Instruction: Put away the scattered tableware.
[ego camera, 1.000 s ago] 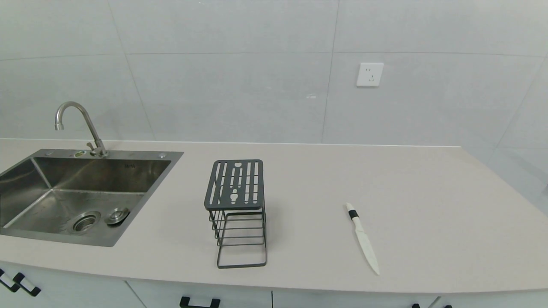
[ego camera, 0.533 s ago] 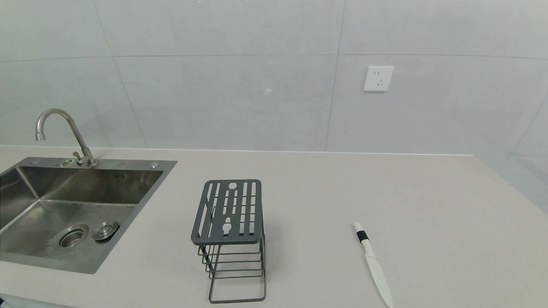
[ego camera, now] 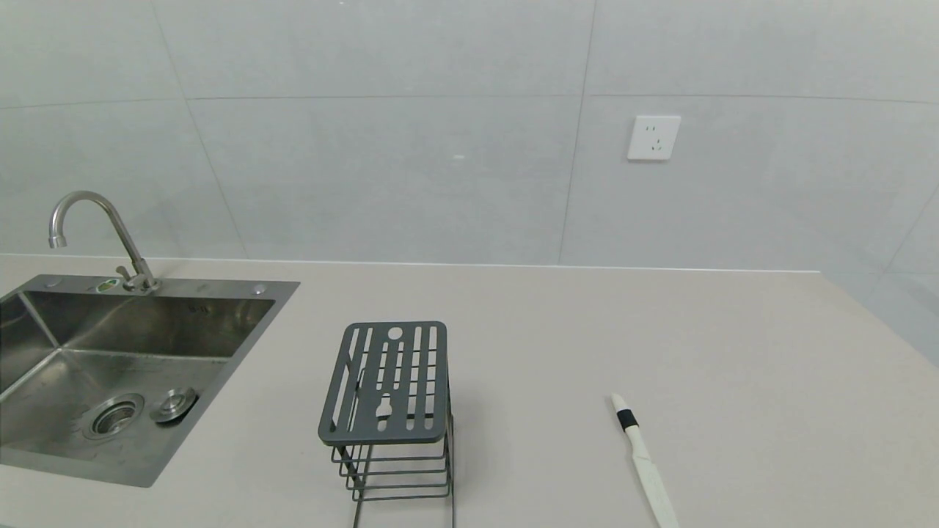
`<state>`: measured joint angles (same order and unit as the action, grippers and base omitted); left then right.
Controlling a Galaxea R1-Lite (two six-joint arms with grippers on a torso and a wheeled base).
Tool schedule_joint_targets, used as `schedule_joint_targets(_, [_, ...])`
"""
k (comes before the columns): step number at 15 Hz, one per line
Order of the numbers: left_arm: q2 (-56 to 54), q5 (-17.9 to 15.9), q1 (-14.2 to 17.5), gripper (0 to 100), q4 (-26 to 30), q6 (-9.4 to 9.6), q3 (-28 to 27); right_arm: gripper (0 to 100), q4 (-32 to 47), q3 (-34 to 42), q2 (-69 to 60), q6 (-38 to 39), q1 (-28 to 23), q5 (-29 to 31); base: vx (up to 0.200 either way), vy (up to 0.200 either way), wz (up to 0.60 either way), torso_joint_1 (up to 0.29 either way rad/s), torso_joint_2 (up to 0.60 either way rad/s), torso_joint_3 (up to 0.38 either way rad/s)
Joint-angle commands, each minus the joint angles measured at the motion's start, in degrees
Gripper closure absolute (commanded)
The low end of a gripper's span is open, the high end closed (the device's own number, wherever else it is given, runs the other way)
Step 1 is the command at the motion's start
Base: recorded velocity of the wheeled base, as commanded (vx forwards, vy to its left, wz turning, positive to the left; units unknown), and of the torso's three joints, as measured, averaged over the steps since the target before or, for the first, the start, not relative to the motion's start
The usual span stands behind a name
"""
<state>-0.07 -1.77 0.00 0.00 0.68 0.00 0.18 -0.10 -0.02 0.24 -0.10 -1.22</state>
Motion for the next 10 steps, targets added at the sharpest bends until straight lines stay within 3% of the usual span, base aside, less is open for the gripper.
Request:
schedule_joint_targets(1, [0.07, 0.01, 0.00, 0, 0.00, 0.02, 0.00, 0, -0.01, 0.01, 0.02, 0.02, 0.01, -0.01, 0.000, 0.000, 0.00, 0.000, 0.00, 0.000])
schedule_joint_targets(10, [0.07, -0.25, 0.00, 0, -0.09, 0.02, 0.00, 0, -0.01, 0.01, 0.02, -0.24, 0.01, -0.01, 0.000, 0.000, 0.00, 0.051, -0.02, 0.029])
